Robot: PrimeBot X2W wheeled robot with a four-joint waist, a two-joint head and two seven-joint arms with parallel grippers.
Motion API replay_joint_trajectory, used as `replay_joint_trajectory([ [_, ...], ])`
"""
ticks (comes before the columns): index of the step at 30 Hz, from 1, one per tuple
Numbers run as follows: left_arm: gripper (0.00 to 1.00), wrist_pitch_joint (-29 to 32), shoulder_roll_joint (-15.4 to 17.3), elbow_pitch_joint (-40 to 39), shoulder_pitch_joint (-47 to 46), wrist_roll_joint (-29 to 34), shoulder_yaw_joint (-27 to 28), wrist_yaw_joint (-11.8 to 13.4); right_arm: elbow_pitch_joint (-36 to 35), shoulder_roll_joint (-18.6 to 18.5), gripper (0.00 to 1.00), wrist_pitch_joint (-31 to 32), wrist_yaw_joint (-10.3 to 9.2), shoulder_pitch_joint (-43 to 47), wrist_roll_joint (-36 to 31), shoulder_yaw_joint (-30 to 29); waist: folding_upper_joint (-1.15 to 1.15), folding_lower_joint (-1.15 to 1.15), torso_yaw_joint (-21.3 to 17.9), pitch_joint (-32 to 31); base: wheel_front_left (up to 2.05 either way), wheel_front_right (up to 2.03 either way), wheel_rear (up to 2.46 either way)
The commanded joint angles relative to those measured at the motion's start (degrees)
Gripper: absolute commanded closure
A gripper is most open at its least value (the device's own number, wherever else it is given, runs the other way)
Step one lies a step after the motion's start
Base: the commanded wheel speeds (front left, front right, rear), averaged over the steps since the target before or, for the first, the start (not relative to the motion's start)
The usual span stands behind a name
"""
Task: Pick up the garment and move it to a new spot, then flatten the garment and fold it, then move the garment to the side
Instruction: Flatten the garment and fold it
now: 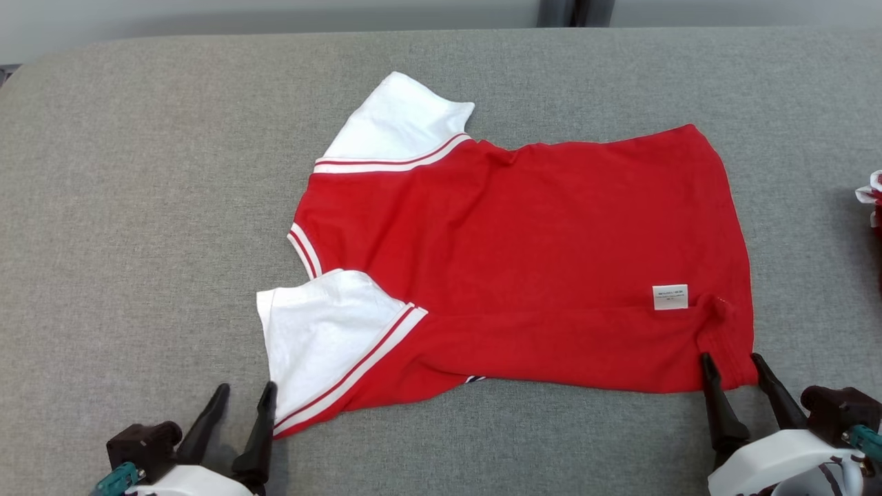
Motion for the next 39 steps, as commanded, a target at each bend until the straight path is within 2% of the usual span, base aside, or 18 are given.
replay_joint_trajectory([
  [1,0.0,0.8,-0.4,0.4,-1.2,-1.5,-0.1,-0.8,0.9,-0.3,0.0,0.4,0.0,-0.7,0.5,0.1,0.0,0.0,0.1,0.3,0.0,0.0,0.0],
  [6,0.0,4.1,-1.1,-0.4,-1.2,-5.3,-1.2,-2.7,3.5,-0.2,0.0,1.6,-0.01,-1.6,1.3,0.2,0.0,0.0,-0.2,0.7,0.0,0.0,0.0],
  [13,0.0,8.8,-0.2,-3.2,-0.4,-8.0,-2.7,-3.3,5.0,-0.2,0.0,1.8,-0.02,-2.6,1.9,0.5,0.0,0.0,-0.2,1.6,0.0,0.0,0.0],
  [14,0.34,10.8,0.0,-3.0,-0.5,-8.7,-3.3,-3.4,5.6,-0.2,0.66,2.5,-0.01,-2.9,2.5,1.0,0.0,0.0,-0.3,1.9,0.0,0.0,0.0],
  [15,1.0,11.2,-0.3,-3.1,-0.7,-9.3,-3.3,-3.5,5.7,-0.1,1.0,2.5,-0.01,-3.1,2.5,1.2,0.0,0.0,-0.3,2.0,0.0,0.0,0.0],
  [21,1.0,12.6,0.2,-4.3,-0.8,-10.9,-2.7,-3.3,5.0,-0.2,1.0,3.0,-0.02,-2.6,3.3,0.2,0.0,0.0,-0.8,2.1,0.0,0.0,0.0],
  [26,1.0,13.5,1.5,-8.9,0.6,-13.4,-0.4,-2.8,-0.3,-0.3,1.0,4.2,-0.07,0.0,4.0,-1.6,0.0,0.0,-1.1,1.8,0.0,0.0,0.0],
  [32,1.0,16.7,4.7,-15.8,4.2,-14.7,1.8,-0.7,-6.8,-0.3,1.0,8.4,-0.06,5.4,4.5,-3.3,0.0,0.0,-1.7,1.3,0.0,0.0,0.0],
  [36,1.0,18.4,5.8,-17.6,5.4,-14.4,1.8,0.4,-7.8,-0.3,1.0,9.8,-0.06,7.0,5.5,-3.0,0.0,0.0,-2.2,1.5,0.0,0.0,0.0],
  [37,1.0,18.3,5.7,-17.8,5.2,-14.2,1.6,0.4,-7.7,-0.3,0.71,9.8,-0.06,6.8,6.0,-2.7,0.0,0.0,-2.3,1.5,0.0,0.0,0.0],
  [38,0.95,18.1,5.3,-17.7,4.8,-14.2,1.5,0.5,-7.4,-0.3,0.22,10.0,-0.05,6.8,5.7,-2.5,0.0,0.0,-2.4,1.5,0.0,0.0,0.0],
  [39,0.45,17.9,5.6,-17.4,4.6,-13.3,1.3,0.8,-7.4,-0.3,0.0,9.7,-0.05,6.5,5.2,-2.5,0.0,0.0,-2.5,1.5,0.0,0.0,0.0],
])
